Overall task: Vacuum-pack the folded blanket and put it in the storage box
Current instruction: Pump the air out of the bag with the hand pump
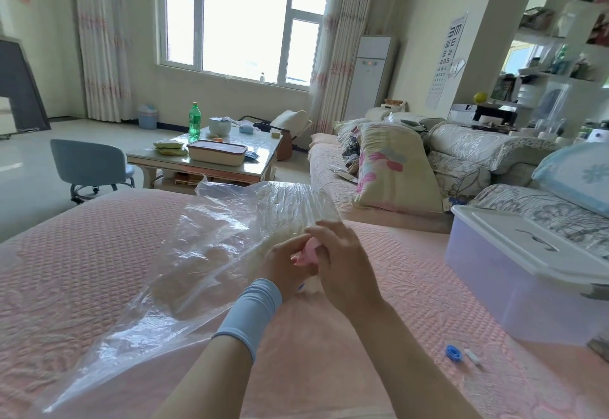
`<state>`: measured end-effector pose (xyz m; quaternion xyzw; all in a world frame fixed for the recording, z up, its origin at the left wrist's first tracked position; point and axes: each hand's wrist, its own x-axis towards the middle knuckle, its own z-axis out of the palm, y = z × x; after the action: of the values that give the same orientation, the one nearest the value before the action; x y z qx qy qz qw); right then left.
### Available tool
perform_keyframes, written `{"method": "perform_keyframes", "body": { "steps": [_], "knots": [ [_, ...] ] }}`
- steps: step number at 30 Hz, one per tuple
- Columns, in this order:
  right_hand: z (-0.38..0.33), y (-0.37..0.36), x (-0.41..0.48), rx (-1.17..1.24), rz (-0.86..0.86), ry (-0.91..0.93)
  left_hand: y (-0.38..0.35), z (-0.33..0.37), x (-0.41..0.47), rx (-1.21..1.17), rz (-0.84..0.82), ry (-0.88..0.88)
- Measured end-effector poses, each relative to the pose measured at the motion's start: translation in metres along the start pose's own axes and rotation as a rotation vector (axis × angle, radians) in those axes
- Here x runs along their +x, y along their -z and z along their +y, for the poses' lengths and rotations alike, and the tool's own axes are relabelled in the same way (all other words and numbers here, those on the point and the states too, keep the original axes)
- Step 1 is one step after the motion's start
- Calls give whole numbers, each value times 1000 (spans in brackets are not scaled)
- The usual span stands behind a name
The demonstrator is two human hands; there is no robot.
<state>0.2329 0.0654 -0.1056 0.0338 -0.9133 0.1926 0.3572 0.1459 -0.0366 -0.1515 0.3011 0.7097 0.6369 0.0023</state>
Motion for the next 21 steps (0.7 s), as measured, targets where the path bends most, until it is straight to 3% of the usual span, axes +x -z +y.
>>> {"method": "perform_keyframes", "body": {
  "steps": [5,7,9,13,16,18,21],
  "knots": [
    [-22,42,32,55,480,260,5,-3,5,-7,11,-10],
    [-20,44,35,75,567,277,2,-5,5,-19,4,-1],
    [-13,30,23,59,485,235,0,-4,4,-18,-11,0],
    [9,-7,-4,-22,17,-10,-3,0,0,-34,-16,1],
    [5,-5,-1,10,-58,-39,-3,1,-1,-11,-5,-8],
    [-7,11,12,54,98,54,0,1,1,-37,12,-13],
    [-23,39,32,95,479,252,4,-1,5,-18,11,-5]
  ]
}}
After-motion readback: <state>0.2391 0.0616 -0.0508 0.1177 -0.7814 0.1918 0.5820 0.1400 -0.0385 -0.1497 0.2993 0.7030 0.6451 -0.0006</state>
